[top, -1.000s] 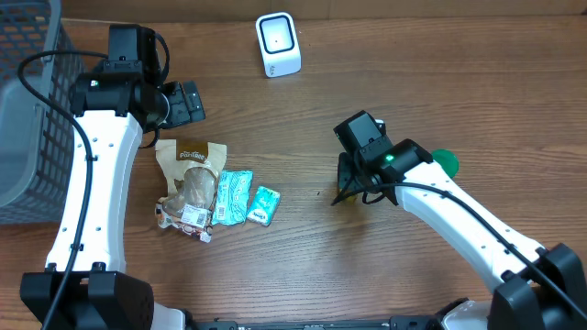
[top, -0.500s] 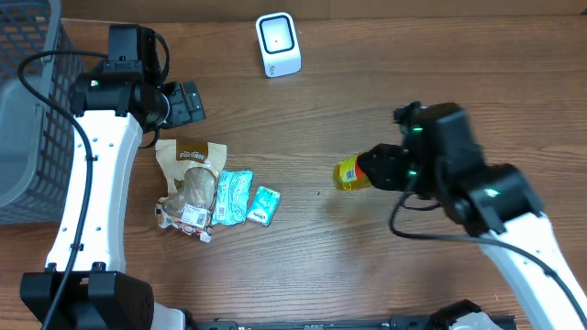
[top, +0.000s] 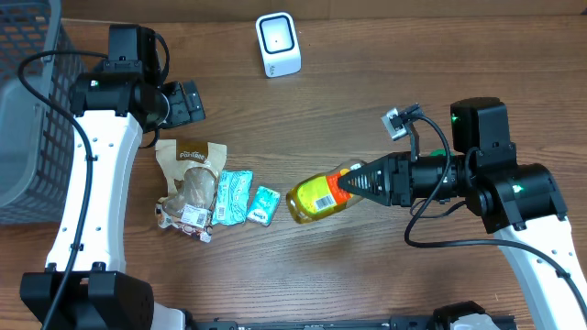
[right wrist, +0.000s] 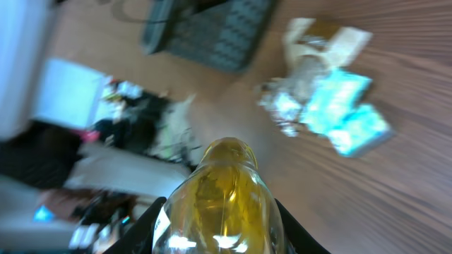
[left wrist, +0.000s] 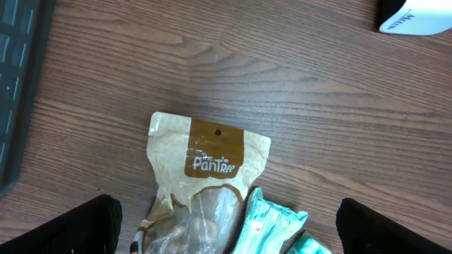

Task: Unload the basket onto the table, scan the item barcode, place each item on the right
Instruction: 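Lift the yellow bottle and tilt it sideways, right gripper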

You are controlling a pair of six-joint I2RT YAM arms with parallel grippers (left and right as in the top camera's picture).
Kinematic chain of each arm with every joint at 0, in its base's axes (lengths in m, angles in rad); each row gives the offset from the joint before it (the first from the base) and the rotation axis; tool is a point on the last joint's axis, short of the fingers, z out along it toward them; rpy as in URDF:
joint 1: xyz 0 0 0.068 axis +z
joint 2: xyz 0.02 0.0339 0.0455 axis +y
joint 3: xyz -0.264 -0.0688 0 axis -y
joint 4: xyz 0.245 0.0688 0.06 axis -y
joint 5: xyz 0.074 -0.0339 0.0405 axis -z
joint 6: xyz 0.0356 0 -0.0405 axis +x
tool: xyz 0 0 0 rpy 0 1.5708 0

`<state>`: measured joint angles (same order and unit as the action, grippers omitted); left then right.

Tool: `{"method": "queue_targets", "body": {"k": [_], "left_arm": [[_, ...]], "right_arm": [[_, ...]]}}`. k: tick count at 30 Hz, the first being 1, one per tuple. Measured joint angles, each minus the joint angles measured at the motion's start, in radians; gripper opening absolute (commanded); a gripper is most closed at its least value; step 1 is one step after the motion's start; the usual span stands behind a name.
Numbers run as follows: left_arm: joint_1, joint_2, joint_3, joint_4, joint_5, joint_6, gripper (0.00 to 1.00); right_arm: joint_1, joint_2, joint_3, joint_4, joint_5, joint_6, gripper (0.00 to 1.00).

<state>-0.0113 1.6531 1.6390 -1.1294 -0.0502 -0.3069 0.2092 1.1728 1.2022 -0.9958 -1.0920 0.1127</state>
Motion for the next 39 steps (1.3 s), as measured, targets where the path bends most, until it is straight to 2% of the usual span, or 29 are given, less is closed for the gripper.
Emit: {"method": "queue_targets", "body": {"k": [9, 39], "left_arm": [[0.000, 0.000, 0.000, 0.000, 0.000, 0.000, 1.00], [0.000, 0.000, 0.000, 0.000, 0.000, 0.000, 1.00]], "right_arm": [[0.000, 0.000, 0.000, -0.010, -0.110, -0.031, 0.24], [0.000, 0.001, 0.000, -0.072, -0.140, -0.031, 0.23]]}}
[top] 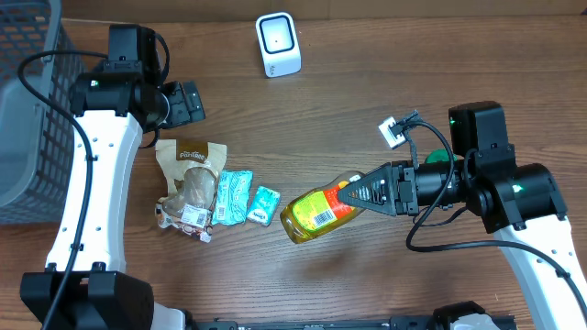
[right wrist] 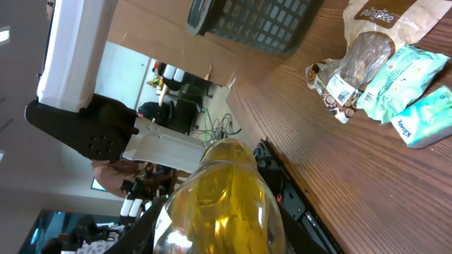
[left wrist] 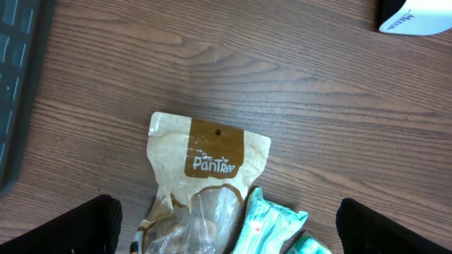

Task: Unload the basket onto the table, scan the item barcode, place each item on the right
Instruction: 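Lift the yellow bottle and tilt it sideways, right gripper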

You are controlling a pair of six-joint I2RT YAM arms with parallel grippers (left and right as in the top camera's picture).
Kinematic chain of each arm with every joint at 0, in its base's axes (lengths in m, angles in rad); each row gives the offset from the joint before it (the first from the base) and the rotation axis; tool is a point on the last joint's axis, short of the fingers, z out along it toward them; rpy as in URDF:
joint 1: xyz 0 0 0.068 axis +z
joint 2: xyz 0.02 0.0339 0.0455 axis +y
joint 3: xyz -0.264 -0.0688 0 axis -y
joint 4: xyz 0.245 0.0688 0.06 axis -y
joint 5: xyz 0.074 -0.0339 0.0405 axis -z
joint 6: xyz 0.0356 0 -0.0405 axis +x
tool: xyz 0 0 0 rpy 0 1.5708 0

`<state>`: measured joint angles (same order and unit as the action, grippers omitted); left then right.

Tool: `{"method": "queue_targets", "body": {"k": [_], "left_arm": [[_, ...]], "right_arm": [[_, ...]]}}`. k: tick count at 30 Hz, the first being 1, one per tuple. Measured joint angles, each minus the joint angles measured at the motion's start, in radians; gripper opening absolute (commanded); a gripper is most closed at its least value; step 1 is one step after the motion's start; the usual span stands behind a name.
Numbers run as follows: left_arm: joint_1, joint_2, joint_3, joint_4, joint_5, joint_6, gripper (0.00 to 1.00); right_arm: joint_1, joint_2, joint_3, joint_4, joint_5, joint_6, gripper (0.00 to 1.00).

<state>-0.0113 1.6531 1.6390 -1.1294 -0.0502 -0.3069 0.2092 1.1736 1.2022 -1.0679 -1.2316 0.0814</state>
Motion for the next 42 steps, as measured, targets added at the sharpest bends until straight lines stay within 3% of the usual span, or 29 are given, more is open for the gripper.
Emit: {"method": "queue_targets", "body": {"k": [35, 42], "left_arm": [[0.000, 0.000, 0.000, 0.000, 0.000, 0.000, 1.00], [0.000, 0.000, 0.000, 0.000, 0.000, 0.000, 0.99]], "right_arm": [[0.000, 0.000, 0.000, 0.000, 0.013, 0.000, 0.24], [0.000, 0.000, 0.000, -0.017, 0.139, 0.000, 0.23]]}}
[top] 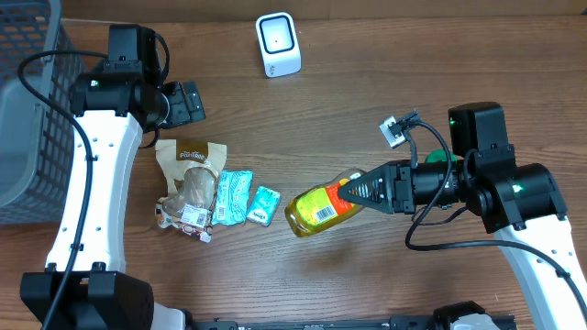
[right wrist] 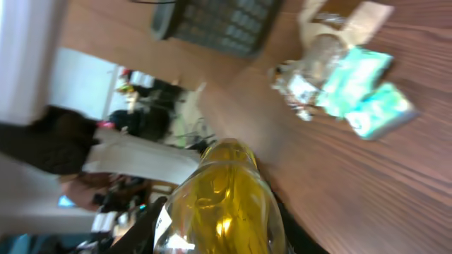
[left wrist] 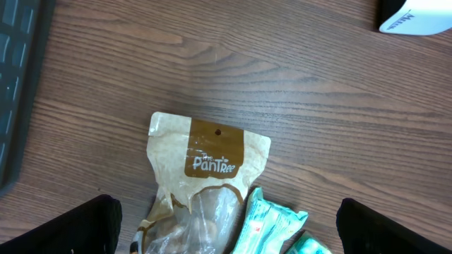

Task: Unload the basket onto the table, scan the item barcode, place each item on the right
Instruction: 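Lift the yellow bottle and tilt it sideways, right gripper, then carry the yellow bottle up toward the white scanner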

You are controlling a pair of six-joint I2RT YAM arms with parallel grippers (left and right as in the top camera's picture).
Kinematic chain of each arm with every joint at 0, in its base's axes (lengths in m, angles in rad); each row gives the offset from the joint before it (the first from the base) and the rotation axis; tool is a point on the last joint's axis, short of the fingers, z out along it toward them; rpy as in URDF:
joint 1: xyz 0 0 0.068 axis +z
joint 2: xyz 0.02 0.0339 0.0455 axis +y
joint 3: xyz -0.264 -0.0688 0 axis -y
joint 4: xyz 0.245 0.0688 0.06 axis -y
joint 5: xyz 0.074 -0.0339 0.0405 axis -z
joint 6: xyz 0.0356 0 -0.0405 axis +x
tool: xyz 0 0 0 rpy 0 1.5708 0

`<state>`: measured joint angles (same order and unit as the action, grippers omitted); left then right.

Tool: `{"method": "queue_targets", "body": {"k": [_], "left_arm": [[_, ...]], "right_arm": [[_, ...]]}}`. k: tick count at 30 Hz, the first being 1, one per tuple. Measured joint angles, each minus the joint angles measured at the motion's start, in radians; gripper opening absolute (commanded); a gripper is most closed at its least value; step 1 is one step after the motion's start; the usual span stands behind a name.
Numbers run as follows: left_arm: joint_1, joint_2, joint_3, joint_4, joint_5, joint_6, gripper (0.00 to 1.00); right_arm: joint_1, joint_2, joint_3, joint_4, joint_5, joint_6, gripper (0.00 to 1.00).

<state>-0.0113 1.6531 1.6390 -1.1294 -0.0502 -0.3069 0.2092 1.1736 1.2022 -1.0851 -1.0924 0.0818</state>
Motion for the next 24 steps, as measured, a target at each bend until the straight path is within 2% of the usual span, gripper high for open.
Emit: {"method": "queue_targets", "body": {"k": [8, 18, 24], "left_arm": [[0.000, 0.000, 0.000, 0.000, 0.000, 0.000, 1.00], [0.000, 0.000, 0.000, 0.000, 0.000, 0.000, 1.00], [0.000, 0.000, 0.000, 0.000, 0.000, 0.000, 1.00]], "right_arm": [[0.000, 0.029, 0.000, -0.011, 0.171, 0.004, 0.20], [0.005, 0.124, 0.000, -0.045, 0.447, 0.077, 0.14], [0.077, 0.154, 0.000, 0.005, 0.555, 0.120, 0.12]]}}
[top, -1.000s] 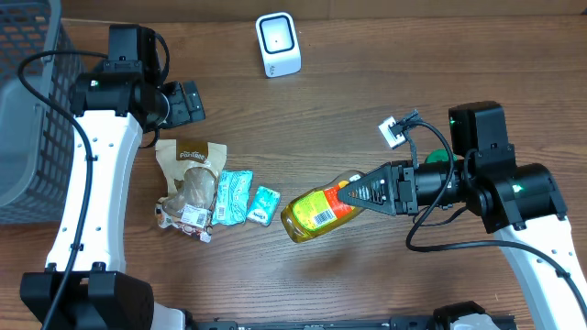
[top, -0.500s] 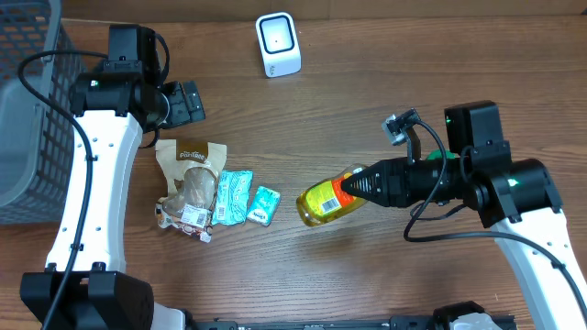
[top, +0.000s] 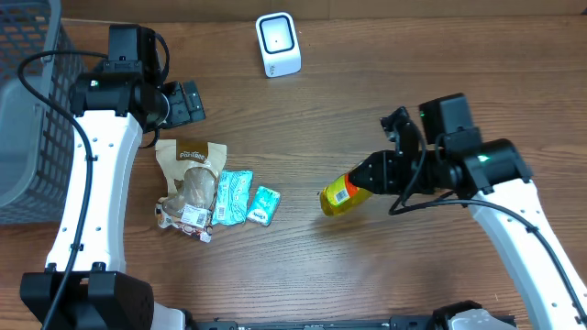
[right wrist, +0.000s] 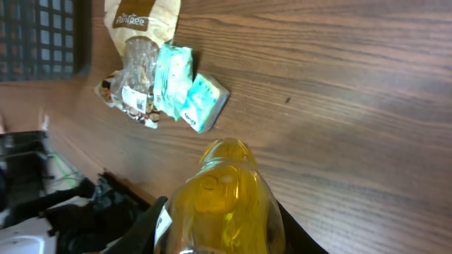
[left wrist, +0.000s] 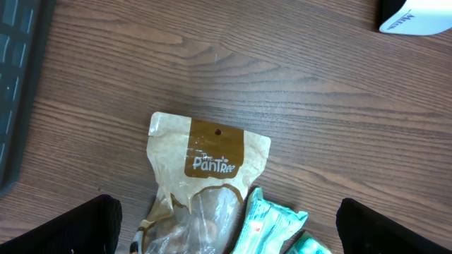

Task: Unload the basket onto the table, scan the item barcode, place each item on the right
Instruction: 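Carry the yellow bottle up toward the white scanner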

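Note:
My right gripper (top: pixel 365 181) is shut on a yellow bottle (top: pixel 338 196) with an orange and white label, held above the middle right of the table and tipped steeply base-down. The right wrist view looks along the bottle (right wrist: pixel 223 201), with a dark finger (right wrist: pixel 157 220) on each side. The white barcode scanner (top: pixel 278 44) stands at the far edge. My left gripper (top: pixel 186 102) stays open at the far left, above a brown snack bag (left wrist: pixel 209 160); nothing lies between its fingers (left wrist: pixel 79 226).
Next to the snack bag (top: pixel 189 174) lie two teal packets (top: pixel 234 195), (top: pixel 264 205). A grey basket (top: pixel 26 87) fills the far left corner. A corner of the scanner (left wrist: pixel 415 17) shows in the left wrist view.
My right gripper has moved right and a little farther back, still holding the bottle. The bottle was lying nearly level and is now tipped steeply base-down. The left arm has not moved.
The right gripper held the bottle nearly level over the table's middle, label upward. Then the bottle sat lower and farther left with its barcode on top, then slightly higher. Now it is farther right and tipped down. The left gripper stayed open throughout.

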You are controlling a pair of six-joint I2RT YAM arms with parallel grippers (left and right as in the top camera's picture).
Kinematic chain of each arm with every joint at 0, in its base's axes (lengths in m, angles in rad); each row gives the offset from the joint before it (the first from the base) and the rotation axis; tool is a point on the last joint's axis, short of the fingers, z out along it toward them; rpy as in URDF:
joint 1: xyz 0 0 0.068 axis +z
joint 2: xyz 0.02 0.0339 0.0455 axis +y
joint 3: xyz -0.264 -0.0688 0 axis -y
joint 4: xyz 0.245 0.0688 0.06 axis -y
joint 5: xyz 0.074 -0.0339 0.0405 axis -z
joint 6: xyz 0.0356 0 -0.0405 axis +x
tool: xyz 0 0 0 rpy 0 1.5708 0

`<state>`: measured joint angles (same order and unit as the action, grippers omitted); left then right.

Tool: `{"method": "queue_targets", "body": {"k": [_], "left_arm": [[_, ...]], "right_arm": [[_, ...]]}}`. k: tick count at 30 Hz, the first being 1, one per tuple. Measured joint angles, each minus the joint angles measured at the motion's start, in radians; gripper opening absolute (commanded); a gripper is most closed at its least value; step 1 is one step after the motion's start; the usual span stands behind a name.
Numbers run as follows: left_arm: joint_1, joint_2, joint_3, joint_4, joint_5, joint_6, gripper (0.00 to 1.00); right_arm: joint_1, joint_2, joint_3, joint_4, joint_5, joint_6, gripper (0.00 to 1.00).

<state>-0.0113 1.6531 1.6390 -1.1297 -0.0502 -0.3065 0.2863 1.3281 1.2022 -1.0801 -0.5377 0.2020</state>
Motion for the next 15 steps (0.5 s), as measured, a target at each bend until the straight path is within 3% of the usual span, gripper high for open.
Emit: {"method": "queue_targets", "body": {"k": [7, 15], "left_arm": [[0.000, 0.000, 0.000, 0.001, 0.000, 0.000, 1.00], [0.000, 0.000, 0.000, 0.000, 0.000, 0.000, 1.00]], "right_arm": [[0.114, 0.034, 0.175, -0.097, 0.126, 0.071, 0.11], [0.150, 0.224, 0.757, -0.469, 0.267, 0.093, 0.11]]}}
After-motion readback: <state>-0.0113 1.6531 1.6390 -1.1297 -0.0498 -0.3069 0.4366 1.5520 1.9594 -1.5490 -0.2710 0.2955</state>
